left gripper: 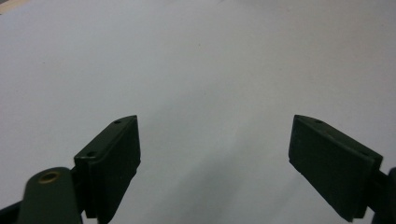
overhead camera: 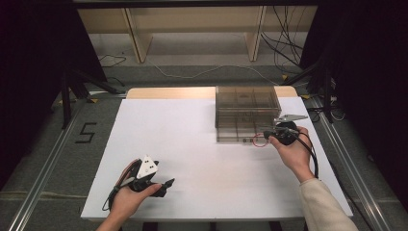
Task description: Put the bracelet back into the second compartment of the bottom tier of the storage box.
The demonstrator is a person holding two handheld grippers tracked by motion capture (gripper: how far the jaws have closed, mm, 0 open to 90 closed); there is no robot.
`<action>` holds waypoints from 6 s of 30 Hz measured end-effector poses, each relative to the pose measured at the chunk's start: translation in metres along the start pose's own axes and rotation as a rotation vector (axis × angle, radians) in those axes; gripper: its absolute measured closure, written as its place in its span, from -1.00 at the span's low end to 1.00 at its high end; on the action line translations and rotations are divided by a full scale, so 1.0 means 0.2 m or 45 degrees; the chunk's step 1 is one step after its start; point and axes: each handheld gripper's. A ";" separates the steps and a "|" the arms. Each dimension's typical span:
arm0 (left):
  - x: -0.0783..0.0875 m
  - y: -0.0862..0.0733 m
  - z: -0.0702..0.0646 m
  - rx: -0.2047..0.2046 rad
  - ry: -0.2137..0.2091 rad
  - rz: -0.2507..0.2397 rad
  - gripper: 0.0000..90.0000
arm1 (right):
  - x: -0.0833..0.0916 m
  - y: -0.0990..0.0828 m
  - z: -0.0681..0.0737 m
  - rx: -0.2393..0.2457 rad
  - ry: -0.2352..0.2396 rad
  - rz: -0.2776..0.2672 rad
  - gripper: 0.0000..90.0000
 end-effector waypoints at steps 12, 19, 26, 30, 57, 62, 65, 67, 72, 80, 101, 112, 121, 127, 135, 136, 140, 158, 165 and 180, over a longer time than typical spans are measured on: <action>0.00 0.00 0.00 0.000 0.002 -0.006 -0.63 | -0.02 0.03 0.00 0.000 0.001 -0.006 1.00; 0.00 0.00 0.00 0.001 0.004 -0.007 -0.62 | -0.05 0.06 0.00 0.008 0.002 -0.008 1.00; 0.00 0.00 0.00 0.002 0.004 -0.009 -0.62 | -0.06 0.07 0.00 0.007 0.003 -0.012 1.00; 0.00 0.00 0.00 0.001 0.003 -0.007 -0.62 | -0.07 0.08 0.00 0.008 0.003 -0.008 1.00; 0.00 0.00 0.00 -0.001 -0.001 -0.005 -0.62 | -0.12 0.12 0.00 0.011 -0.001 -0.003 1.00; 0.00 0.00 0.00 -0.001 -0.003 -0.006 -0.62 | -0.13 0.13 0.00 0.012 -0.001 0.002 1.00; 0.00 0.00 0.00 0.000 -0.002 -0.007 -0.62 | -0.14 0.13 0.00 0.013 -0.003 0.004 1.00; 0.00 0.00 0.00 0.000 -0.003 -0.007 -0.62 | -0.15 0.13 0.00 0.015 -0.001 0.006 1.00; 0.00 0.00 0.00 -0.001 -0.003 -0.007 -0.62 | -0.16 0.13 -0.01 0.007 -0.004 0.009 1.00; 0.00 0.00 0.00 -0.003 -0.005 -0.006 -0.62 | -0.18 0.13 -0.02 0.006 -0.013 0.017 1.00; 0.00 0.00 0.00 -0.002 -0.007 -0.006 -0.62 | -0.26 0.16 -0.03 0.007 -0.047 0.041 1.00; 0.00 0.00 0.00 -0.003 -0.009 -0.007 -0.62 | -0.30 0.17 -0.03 0.005 -0.051 0.051 1.00; 0.00 0.00 0.00 -0.003 -0.009 -0.006 -0.62 | -0.32 0.17 -0.03 0.011 -0.055 0.053 1.00; 0.00 0.00 0.00 -0.003 -0.011 -0.005 -0.62 | -0.33 0.17 -0.03 0.011 -0.058 0.061 1.00; 0.00 0.00 0.00 -0.003 -0.012 -0.005 -0.62 | -0.35 0.17 -0.02 0.016 -0.052 0.070 1.00; 0.00 0.00 0.00 -0.005 -0.013 -0.004 -0.62 | -0.35 0.17 -0.03 0.014 -0.051 0.071 1.00; 0.00 0.00 0.00 -0.005 -0.014 -0.004 -0.62 | -0.36 0.16 -0.03 0.017 -0.051 0.077 1.00; 0.00 0.00 0.00 -0.006 -0.015 -0.003 -0.62 | -0.40 0.14 -0.02 0.020 -0.041 0.106 1.00; 0.00 0.00 0.00 -0.005 -0.015 -0.002 -0.62 | -0.40 0.14 -0.02 0.023 -0.039 0.116 1.00; 0.00 0.00 0.00 -0.003 -0.017 -0.002 -0.62 | -0.41 0.13 -0.02 0.035 -0.015 0.125 0.97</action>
Point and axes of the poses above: each handheld gripper's, and its own axes: x roughly backward along the jaws, y roughly out of its top, z roughly to its left, and after that the axes turned 6 degrees about x, right-handed
